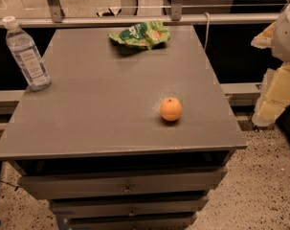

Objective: Pick blue plastic bottle

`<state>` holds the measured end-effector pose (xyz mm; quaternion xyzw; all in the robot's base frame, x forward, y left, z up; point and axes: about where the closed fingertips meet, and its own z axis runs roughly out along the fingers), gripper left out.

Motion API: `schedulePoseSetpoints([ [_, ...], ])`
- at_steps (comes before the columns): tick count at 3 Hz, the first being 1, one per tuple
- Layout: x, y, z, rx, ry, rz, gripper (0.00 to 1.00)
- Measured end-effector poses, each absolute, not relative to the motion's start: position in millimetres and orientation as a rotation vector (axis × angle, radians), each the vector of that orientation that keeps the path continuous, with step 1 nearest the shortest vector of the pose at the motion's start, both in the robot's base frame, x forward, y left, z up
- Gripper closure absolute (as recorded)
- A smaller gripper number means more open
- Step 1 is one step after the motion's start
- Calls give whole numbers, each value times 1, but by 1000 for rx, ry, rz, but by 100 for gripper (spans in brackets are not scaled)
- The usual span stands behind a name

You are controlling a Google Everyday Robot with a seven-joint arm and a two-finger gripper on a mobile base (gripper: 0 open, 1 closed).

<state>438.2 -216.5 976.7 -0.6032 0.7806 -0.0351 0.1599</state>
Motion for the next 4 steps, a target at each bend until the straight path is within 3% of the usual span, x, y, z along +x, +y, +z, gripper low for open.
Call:
schedulePoseSetpoints([
  [2,442,-211,978,-1704,2206,-69,0],
  [3,462,-183,976,-1670,2135,57,0],
  [4,499,-107,970,-1607,1978,347,0],
])
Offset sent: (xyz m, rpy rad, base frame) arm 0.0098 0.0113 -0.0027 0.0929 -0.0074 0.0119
